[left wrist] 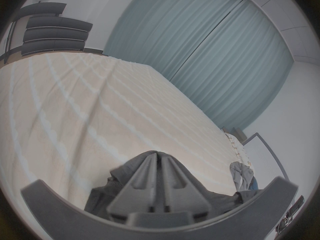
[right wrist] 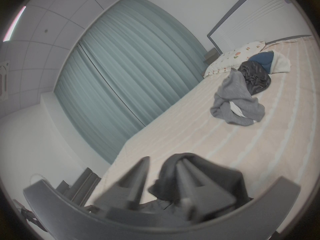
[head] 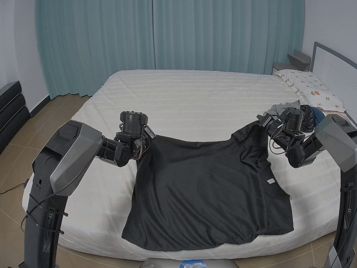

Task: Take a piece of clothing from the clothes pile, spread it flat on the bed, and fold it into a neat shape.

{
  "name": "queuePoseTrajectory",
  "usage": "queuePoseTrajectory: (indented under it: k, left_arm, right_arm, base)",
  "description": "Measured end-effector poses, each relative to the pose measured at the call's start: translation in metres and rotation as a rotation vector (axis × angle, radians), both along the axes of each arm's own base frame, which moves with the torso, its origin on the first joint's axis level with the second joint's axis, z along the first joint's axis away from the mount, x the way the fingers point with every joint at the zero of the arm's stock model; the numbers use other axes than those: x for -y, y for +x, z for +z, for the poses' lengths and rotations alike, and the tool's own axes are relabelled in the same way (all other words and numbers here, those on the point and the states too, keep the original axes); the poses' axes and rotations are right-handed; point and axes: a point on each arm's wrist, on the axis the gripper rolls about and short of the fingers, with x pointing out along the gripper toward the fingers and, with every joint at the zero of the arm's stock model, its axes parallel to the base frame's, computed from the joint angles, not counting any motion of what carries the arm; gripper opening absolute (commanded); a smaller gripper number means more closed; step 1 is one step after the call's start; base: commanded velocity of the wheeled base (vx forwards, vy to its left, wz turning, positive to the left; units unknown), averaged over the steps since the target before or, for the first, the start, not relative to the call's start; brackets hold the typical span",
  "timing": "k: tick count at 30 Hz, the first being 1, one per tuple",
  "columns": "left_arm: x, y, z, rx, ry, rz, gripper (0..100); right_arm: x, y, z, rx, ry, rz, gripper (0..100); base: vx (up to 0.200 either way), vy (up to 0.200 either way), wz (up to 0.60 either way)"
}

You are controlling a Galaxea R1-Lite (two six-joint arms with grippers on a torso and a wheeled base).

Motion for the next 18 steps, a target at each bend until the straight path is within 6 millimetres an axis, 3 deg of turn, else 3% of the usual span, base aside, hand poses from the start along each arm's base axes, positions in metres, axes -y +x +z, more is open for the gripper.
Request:
queuePoseTrajectory:
  k: [4, 9, 14, 18]
  left_arm:
    - [0.001, 0.0, -0.013, -0.029, 0.009, 0.0, 100]
    - [-0.007, -0.001, -0.023, -0.072, 0.024, 0.013, 100]
    - [-0.021, -0.008, -0.023, -0.127, 0.036, 0.032, 100]
    - [-0.031, -0.02, -0.014, -0.156, 0.01, 0.029, 100]
  right_arm:
    - [0.0, 0.002, -0.025, -0.06, -0.02, -0.006, 100]
    - [0.006, 0.0, -0.042, -0.125, -0.027, -0.019, 100]
    - [0.015, -0.004, -0.041, -0.145, -0.013, -0.038, 100]
    - [0.027, -0.003, -0.026, -0.117, 0.061, -0.073, 100]
  base:
    - [0.0, 0.0, 0.0]
    - [0.0, 0.0, 0.0]
    - [0.0, 0.0, 0.0]
    - [0.0, 0.0, 0.0]
